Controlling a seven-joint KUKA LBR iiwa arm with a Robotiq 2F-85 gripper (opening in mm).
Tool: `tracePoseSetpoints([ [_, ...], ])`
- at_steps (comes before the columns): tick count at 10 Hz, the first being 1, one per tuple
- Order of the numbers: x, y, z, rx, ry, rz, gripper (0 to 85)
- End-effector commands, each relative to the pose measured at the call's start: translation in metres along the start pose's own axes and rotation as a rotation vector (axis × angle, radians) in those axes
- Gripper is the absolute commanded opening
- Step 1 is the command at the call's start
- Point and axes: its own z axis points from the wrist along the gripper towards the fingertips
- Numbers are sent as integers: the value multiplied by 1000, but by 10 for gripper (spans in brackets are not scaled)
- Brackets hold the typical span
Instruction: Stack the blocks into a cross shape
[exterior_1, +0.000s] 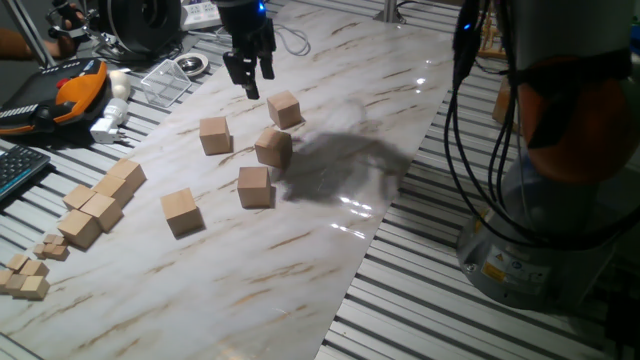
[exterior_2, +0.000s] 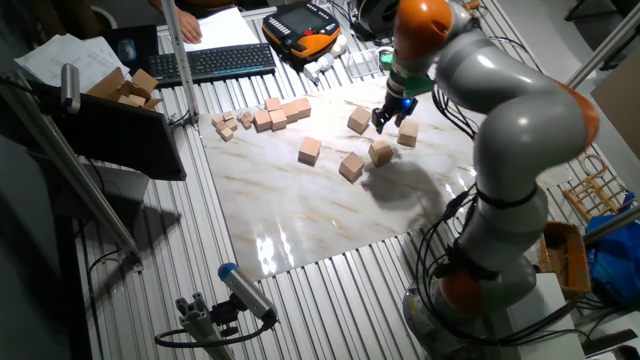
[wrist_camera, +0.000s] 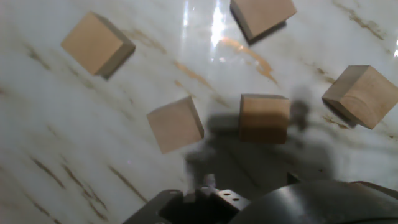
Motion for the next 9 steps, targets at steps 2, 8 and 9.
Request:
tracePoseSetpoints([
  [2,0,0,0,25,174,-6,0],
  [8,0,0,0,24,171,-24,0],
  [9,0,0,0,24,169,-24,0],
])
